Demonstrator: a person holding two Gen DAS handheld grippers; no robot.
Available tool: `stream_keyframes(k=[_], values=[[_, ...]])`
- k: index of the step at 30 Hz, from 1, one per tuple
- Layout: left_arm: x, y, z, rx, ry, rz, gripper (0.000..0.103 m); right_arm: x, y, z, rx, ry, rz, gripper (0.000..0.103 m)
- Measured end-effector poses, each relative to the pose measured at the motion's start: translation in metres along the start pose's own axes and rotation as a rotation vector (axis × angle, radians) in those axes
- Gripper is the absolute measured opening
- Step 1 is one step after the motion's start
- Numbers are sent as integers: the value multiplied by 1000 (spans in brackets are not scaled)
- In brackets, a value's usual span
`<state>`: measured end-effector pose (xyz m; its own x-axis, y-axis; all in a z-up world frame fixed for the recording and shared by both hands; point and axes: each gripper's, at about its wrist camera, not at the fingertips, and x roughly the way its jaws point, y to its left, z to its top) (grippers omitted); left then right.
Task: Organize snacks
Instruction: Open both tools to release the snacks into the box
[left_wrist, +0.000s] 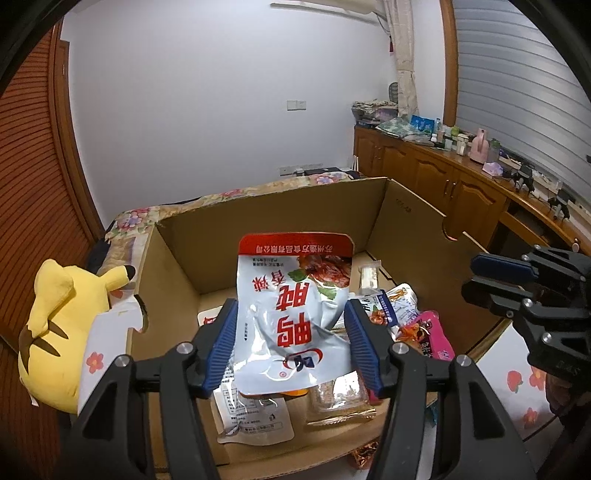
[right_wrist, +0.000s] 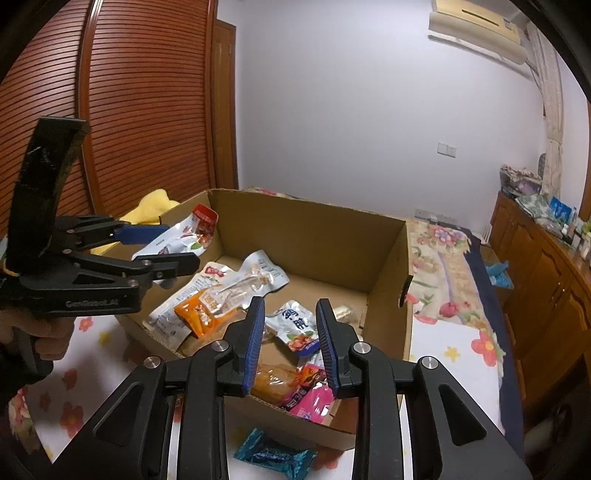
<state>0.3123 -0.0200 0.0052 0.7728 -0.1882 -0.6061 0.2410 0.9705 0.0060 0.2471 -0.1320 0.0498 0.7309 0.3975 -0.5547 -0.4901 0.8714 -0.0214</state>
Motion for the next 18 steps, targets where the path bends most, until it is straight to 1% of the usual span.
stream_keyframes(k=[3, 10, 18], values=[[2, 1, 0, -10, 8, -3, 59, 0, 0, -1, -2, 1, 1, 28], [0, -1, -1, -12, 2, -4, 63, -3, -1, -2, 5, 1, 0, 35], [-13, -7, -5, -1, -13, -12, 64, -9, 4, -2, 4, -5, -12, 40]])
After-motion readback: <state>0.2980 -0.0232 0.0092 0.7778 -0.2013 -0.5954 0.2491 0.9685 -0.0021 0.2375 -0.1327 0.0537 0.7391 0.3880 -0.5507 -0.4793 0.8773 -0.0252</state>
